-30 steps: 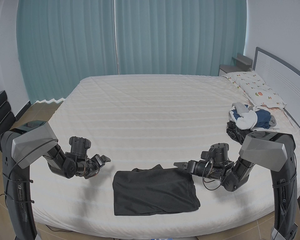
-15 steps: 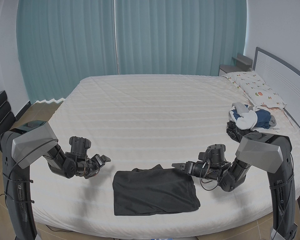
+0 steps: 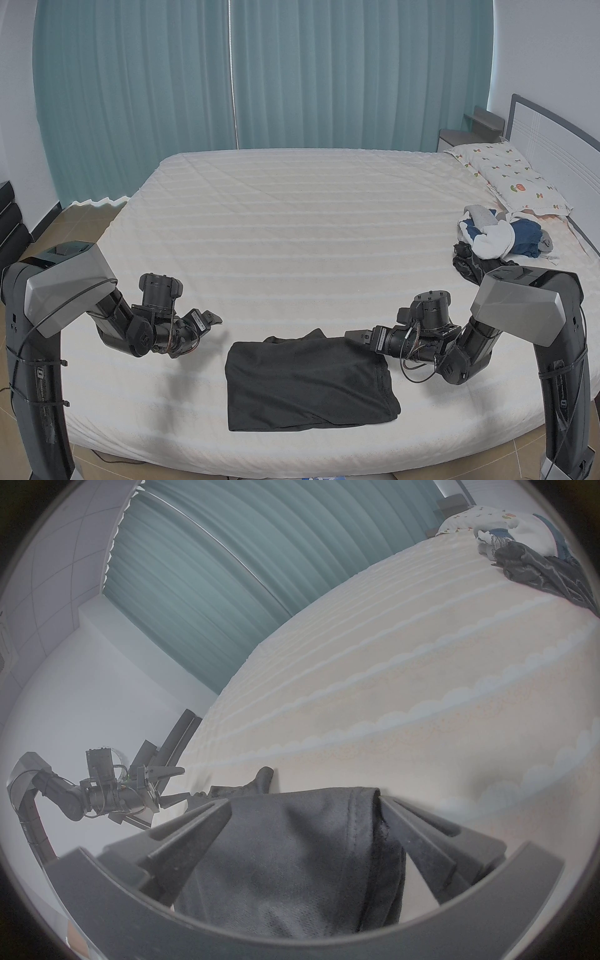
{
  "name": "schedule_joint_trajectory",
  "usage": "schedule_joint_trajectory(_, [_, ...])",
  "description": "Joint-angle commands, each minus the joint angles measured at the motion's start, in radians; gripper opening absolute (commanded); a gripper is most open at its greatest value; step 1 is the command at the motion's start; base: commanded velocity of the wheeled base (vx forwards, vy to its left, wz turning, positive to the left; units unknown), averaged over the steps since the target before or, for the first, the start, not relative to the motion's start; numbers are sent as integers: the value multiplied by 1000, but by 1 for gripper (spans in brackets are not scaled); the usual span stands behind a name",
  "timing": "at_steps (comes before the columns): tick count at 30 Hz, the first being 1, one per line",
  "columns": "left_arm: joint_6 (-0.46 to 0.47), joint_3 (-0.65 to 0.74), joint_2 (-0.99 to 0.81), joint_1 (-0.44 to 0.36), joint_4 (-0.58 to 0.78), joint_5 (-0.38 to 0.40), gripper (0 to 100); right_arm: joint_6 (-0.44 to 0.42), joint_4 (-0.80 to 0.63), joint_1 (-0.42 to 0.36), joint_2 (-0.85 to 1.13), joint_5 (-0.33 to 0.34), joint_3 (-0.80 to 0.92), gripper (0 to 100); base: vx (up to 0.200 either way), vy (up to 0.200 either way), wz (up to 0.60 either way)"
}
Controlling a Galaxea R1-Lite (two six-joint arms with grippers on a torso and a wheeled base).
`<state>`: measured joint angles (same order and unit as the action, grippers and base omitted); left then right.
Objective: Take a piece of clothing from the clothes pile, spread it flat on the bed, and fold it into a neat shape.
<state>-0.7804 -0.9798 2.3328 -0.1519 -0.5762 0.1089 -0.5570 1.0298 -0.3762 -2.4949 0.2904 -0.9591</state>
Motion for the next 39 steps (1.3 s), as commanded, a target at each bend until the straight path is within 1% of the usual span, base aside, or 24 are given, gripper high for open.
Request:
schedule_joint_trajectory(1, [0, 1, 2, 0, -1, 0, 100, -1, -16, 0, -1, 1, -9, 0, 0, 0, 0])
schedule_joint_trajectory(14, [0, 1, 2, -3, 1, -3, 100, -4, -22, 26, -13, -8, -20, 0, 0, 0, 0])
schedule_joint_trajectory(18, [0, 1, 2, -3, -1, -17, 100, -52, -22, 37, -15, -43, -56, 0, 0, 0, 0])
schedule_joint_trajectory(21, [-2, 0, 2, -3, 1, -18, 100, -64, -23, 46, -19, -54, -67, 0, 0, 0, 0])
schedule_joint_trajectory(39, [-2, -22, 11, -3, 2, -18, 100, -66, -19, 66, -45, -57, -75, 0, 0, 0, 0])
